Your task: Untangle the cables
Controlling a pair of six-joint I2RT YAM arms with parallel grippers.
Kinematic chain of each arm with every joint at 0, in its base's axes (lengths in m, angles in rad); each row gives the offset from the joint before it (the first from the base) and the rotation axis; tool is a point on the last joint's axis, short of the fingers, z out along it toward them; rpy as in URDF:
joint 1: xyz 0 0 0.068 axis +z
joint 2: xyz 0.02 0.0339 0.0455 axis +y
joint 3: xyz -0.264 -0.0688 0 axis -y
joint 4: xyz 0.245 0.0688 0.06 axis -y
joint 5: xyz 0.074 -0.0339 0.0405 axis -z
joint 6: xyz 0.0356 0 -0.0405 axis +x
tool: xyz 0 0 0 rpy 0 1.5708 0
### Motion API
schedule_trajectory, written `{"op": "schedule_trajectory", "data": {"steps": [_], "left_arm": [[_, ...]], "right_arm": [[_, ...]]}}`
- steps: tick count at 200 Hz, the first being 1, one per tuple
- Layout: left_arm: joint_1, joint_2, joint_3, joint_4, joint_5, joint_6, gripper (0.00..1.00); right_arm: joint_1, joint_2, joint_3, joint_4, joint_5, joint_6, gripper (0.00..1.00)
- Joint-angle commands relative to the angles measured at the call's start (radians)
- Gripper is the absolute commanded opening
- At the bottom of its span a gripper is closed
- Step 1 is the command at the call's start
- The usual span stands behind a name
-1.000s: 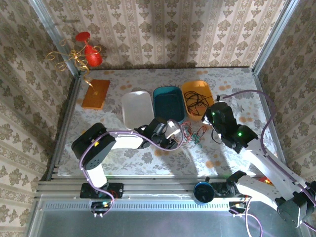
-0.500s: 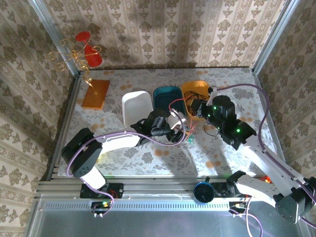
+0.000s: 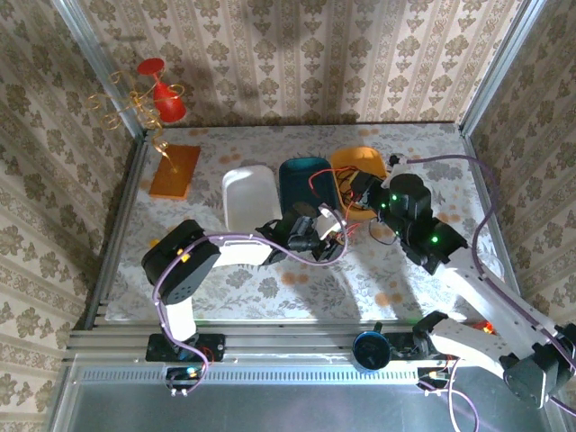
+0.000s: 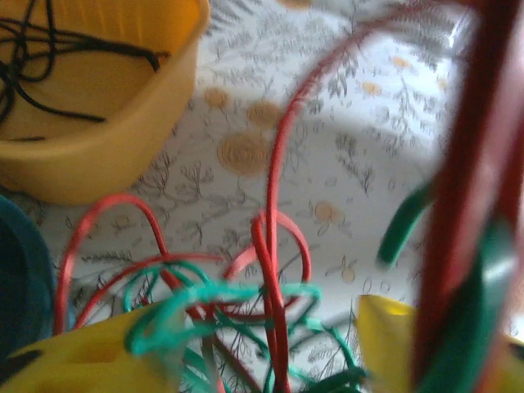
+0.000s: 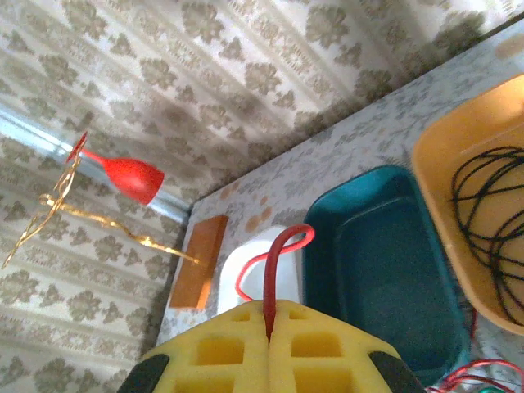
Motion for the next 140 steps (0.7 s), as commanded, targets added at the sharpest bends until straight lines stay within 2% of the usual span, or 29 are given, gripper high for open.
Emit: {"op": "schedule_trajectory", "data": {"steps": [1,32,55,98,140], "left_arm": [[0.011,0.000,-0.024,0.041,0.006,-0.008,0.36],[0.019,-0.010,-0.043,0.043,0.006,-0.008,0.11],[0.026,-0.031,-0.064,0.025,0.006,0.000,0.00],[0.050,-0.121,-0.146,-0.060,0.018,0.035,0.00],[0.066,-0.209,-0.222,-0.134,0.031,0.031,0.20]], "right_arm": [[0.005,-0.066,0.062,-0.088,0.183,-0.004,0.00],[0.004,-0.120,0.080,-0.264,0.402,0.086,0.00],[0.003,-0.149,0.072,-0.326,0.506,0.114,0.00],[-0.013,-0.185,0.086,-0.357,0.624,0.047,0.00],[-0.028,-0.143,0.094,-0.345,0.550,-0.026,0.00]]}}
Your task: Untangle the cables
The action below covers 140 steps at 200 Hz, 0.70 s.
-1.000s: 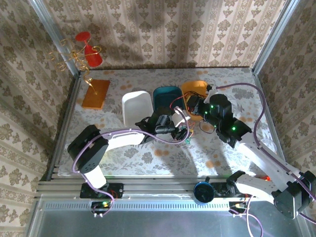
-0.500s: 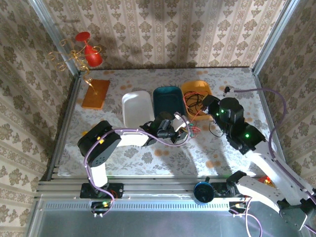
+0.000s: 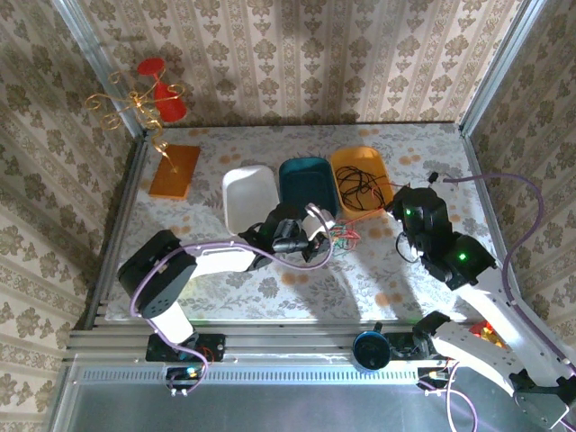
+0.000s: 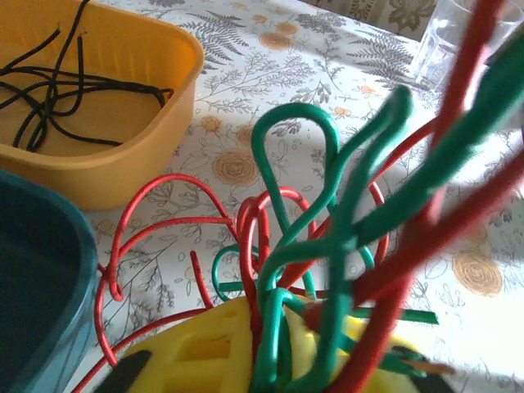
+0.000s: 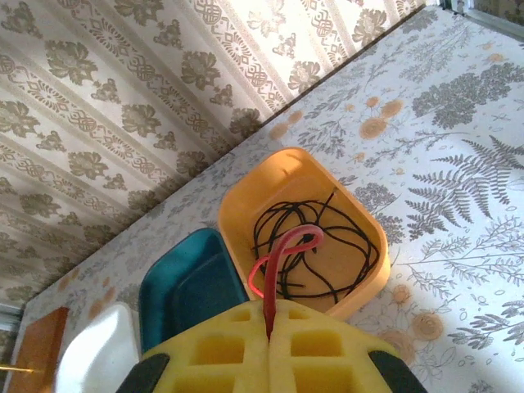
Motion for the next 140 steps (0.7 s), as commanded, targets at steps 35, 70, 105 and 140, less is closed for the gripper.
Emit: {"op": "schedule_trajectory", "data": {"steps": [35,70,105,140], "left_arm": [[0.049,-0.035,-0.103,-0.194,-0.012,-0.008,0.20],[0.053,-0.032,-0.108,-0.215,-0.055,-0.028,0.00],[0.053,-0.033,-0.127,-0.218,-0.122,-0.047,0.00],[0.051,-0.023,-0.148,-0.218,-0.203,-0.079,0.00]], "right_arm": [[-0.028,0.064,0.081,0.057,0.050,-0.068,0.00],[-0.027,0.071,0.107,0.050,0.130,-0.115,0.00],[-0.030,0.052,0.145,0.030,0.254,-0.214,0.00],[-0.059,-0.008,0.155,0.053,0.365,-0.310,0.00]]}}
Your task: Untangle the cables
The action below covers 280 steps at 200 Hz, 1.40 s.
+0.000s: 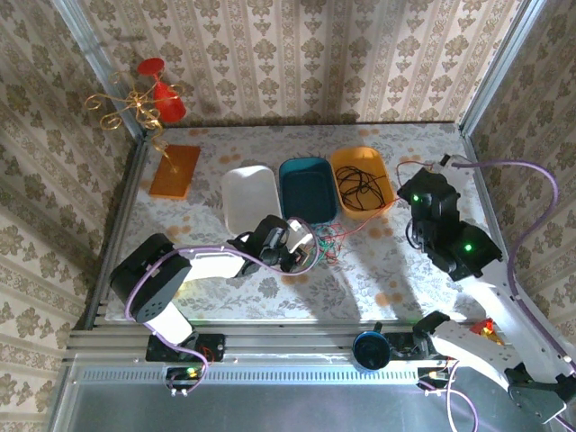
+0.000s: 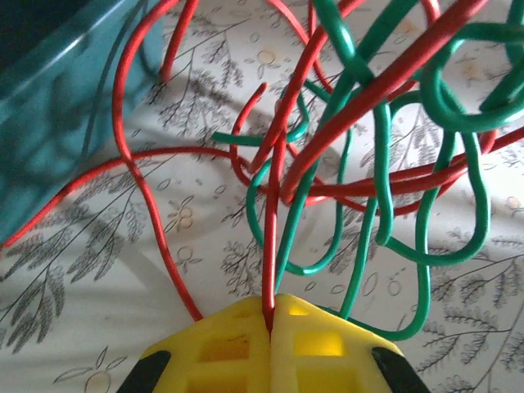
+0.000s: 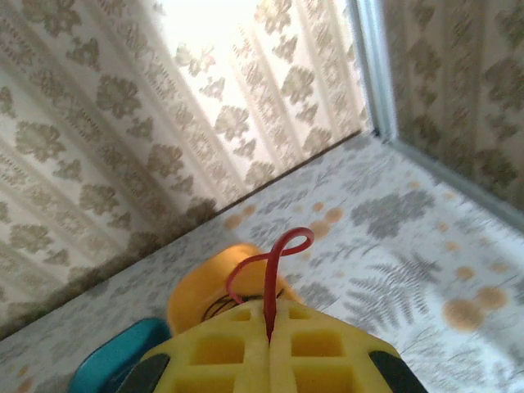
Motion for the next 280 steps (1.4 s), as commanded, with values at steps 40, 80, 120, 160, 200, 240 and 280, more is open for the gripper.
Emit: {"op": "schedule_trajectory", "data": {"steps": [40,80,120,160,200,240,280], "left_arm": [[-0.006,0.010,-0.029,-0.041,-0.125,-0.043,0.00],[-0.011,0.027,-0.033,-0.035,-0.127,-0.042,0.00],[-0.015,0.053,-0.036,-0.027,-0.147,-0.042,0.00],[-0.025,0.070,-0.043,-0.013,-0.154,-0.042,0.00],[-0.034,0.041,-0.056,0.029,-0.148,-0.024,0.00],[-0.036,-0.036,-0.084,0.087,-0.126,-0.008,0.08],[-0.028,-0.117,-0.096,0.086,-0.156,-0.025,0.36]], "right_arm": [[-0.077,-0.134,0.048,0.089,0.198,-0.174,0.00],[-0.129,-0.212,0.082,0.191,0.166,-0.262,0.00],[-0.136,-0.230,0.126,0.289,0.053,-0.374,0.00],[-0.136,-0.194,0.215,0.320,-0.176,-0.402,0.00],[-0.136,-0.055,0.324,0.268,-0.451,-0.347,0.00],[-0.136,0.147,0.415,0.312,-0.592,-0.306,0.00],[-0.124,0.375,0.504,0.370,-0.692,-0.297,0.00]]}}
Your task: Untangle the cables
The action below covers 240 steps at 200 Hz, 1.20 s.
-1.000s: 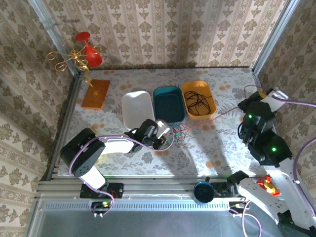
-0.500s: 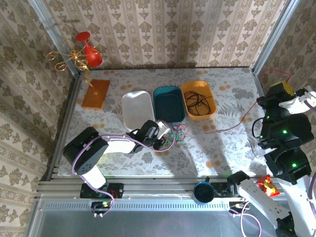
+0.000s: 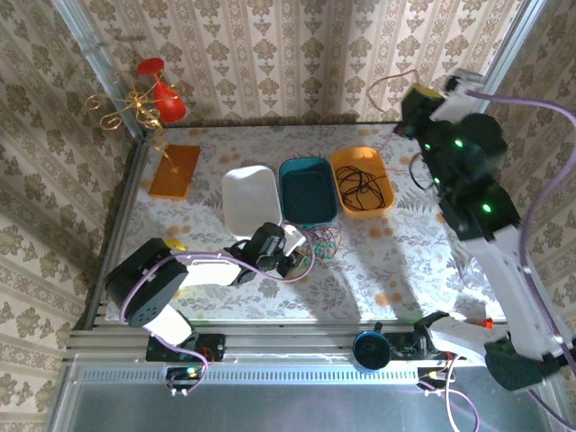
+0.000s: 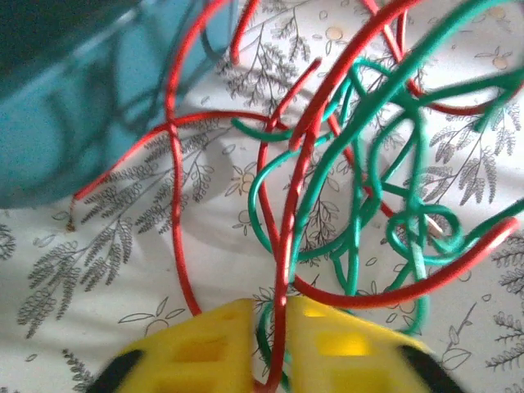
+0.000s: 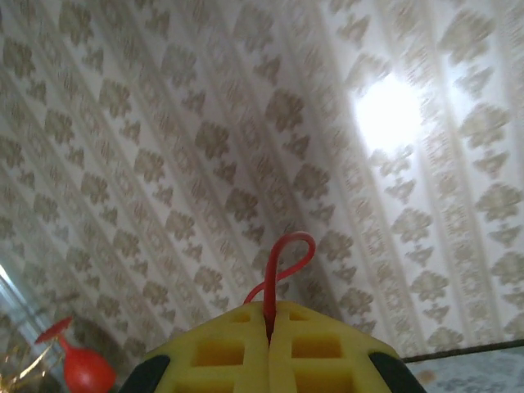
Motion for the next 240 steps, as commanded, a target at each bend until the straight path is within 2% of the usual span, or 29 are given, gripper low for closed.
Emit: {"op": "schedule_trajectory", "data": {"steps": [1,6,21,34,46,80,98,139,170,205,222,240], "left_arm": [[0.000,-0.063,-0.016,0.005,-0.019,-0.007,0.38],[0.002,-0.075,-0.017,0.004,-0.029,-0.013,0.43],[0.007,-0.110,-0.026,-0.003,-0.082,-0.035,0.51],[0.007,-0.152,-0.040,-0.009,-0.171,-0.067,0.65],[0.007,-0.200,-0.065,0.004,-0.261,-0.101,0.72],[0.013,-0.341,-0.136,0.033,-0.502,-0.206,0.78],[0.021,-0.379,-0.146,0.013,-0.566,-0.223,0.79],[0.028,-0.380,-0.142,-0.036,-0.591,-0.234,0.79],[0.025,-0.377,-0.148,-0.038,-0.599,-0.253,0.79],[0.022,-0.367,-0.142,-0.031,-0.574,-0.233,0.79],[0.020,-0.364,-0.139,-0.026,-0.542,-0.219,0.79],[0.014,-0.359,-0.136,-0.023,-0.527,-0.200,0.79]], "right_arm": [[0.007,0.095,0.055,0.056,-0.107,0.016,0.00],[0.010,0.119,0.065,0.057,-0.112,0.012,0.00],[0.015,0.187,0.079,0.055,-0.129,0.015,0.00],[0.023,0.240,0.068,0.059,-0.142,0.025,0.00],[0.027,0.287,0.040,0.073,-0.172,0.045,0.00],[0.064,0.384,-0.096,0.107,-0.205,0.084,0.00],[0.079,0.432,-0.168,0.114,-0.208,0.106,0.00],[0.093,0.568,-0.217,0.100,-0.215,0.158,0.00],[0.099,0.700,-0.129,0.011,-0.183,0.181,0.00],[0.108,0.827,-0.027,-0.057,-0.212,0.182,0.00],[0.126,0.829,-0.011,-0.068,-0.197,0.153,0.10],[0.138,0.795,-0.013,-0.084,-0.155,0.125,0.31]]}}
